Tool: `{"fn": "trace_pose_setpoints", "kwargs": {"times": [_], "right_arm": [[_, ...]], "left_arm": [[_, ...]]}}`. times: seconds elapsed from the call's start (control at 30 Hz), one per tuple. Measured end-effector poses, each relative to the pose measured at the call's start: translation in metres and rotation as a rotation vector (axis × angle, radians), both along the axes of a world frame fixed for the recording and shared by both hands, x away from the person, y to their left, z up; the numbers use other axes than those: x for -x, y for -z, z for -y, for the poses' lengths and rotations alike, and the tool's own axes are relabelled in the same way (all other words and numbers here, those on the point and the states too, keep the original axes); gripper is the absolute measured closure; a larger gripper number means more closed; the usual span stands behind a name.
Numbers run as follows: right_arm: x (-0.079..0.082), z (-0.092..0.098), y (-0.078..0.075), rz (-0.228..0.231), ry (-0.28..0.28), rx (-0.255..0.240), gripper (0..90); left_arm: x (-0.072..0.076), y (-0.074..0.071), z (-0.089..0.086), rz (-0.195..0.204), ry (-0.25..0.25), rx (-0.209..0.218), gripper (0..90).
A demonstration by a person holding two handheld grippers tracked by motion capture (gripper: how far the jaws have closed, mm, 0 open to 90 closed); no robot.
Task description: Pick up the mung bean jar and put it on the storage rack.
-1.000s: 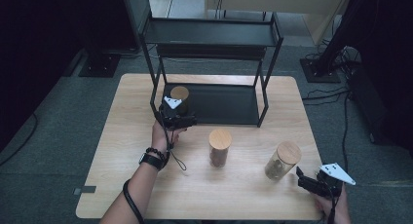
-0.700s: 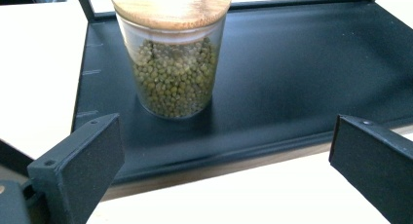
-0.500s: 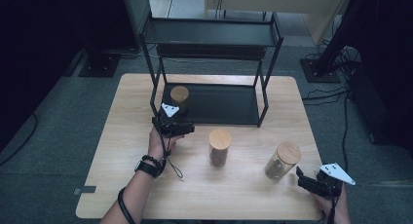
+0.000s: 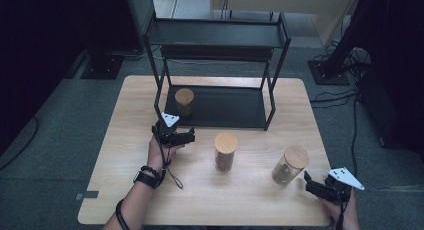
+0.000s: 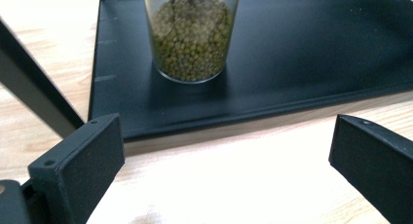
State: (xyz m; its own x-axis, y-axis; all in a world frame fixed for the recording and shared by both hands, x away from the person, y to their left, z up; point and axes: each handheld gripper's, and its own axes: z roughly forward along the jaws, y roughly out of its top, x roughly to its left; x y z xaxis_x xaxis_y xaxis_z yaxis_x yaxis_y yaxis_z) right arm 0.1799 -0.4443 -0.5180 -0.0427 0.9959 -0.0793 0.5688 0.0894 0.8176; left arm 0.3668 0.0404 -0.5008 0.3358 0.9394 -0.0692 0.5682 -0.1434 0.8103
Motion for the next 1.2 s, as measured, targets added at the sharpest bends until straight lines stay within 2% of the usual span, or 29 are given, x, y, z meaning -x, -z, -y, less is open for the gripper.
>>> {"fn": "trace_pose_setpoints", "kwargs": {"times": [0.53,1.2], "right_arm": [[0.0,-0.001,0.0,0.0,0.004,0.008,3.2],[0.0,-0.001,0.0,0.001,0.011,0.016,3.2]], "left_arm": [[0.007,0.009,-0.017,-0.006,-0.018,0.009,0.0],[0.018,0.017,-0.039,0.002,-0.037,-0.005,0.0]]}}
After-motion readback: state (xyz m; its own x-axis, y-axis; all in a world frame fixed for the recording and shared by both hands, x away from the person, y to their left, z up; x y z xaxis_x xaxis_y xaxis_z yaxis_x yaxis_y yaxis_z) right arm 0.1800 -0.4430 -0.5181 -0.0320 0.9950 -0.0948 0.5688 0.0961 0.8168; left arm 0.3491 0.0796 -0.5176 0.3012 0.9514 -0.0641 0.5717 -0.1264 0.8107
